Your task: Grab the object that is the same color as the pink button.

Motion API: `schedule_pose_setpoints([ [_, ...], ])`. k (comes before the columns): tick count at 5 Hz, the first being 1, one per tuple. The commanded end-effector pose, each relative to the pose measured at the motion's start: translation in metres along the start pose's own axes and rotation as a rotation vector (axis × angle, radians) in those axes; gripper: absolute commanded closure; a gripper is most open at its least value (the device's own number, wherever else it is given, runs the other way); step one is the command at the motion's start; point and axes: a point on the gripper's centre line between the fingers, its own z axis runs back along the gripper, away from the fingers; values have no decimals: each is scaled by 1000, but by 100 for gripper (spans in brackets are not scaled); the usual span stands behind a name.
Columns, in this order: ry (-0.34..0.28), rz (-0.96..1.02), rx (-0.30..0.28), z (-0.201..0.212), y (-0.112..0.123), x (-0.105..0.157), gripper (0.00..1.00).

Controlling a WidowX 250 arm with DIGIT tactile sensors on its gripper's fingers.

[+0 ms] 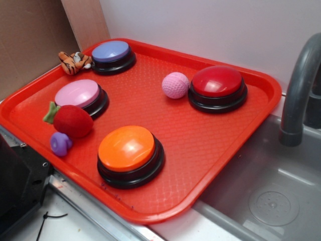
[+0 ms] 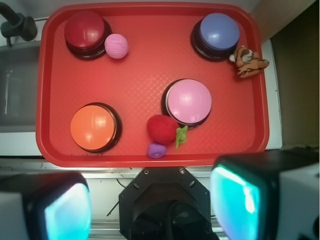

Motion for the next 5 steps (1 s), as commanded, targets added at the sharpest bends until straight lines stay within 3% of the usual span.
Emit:
schedule_pose_setpoints([
  [1, 0, 0, 0, 0, 0, 0, 0],
  [2, -4, -42, -17, -5, 5, 9, 0],
  [3, 9, -95, 12, -20, 10, 27, 0],
  [4, -45, -261, 0, -35, 5, 45, 0],
  [5, -101, -407, 24, -54, 1, 65, 0],
])
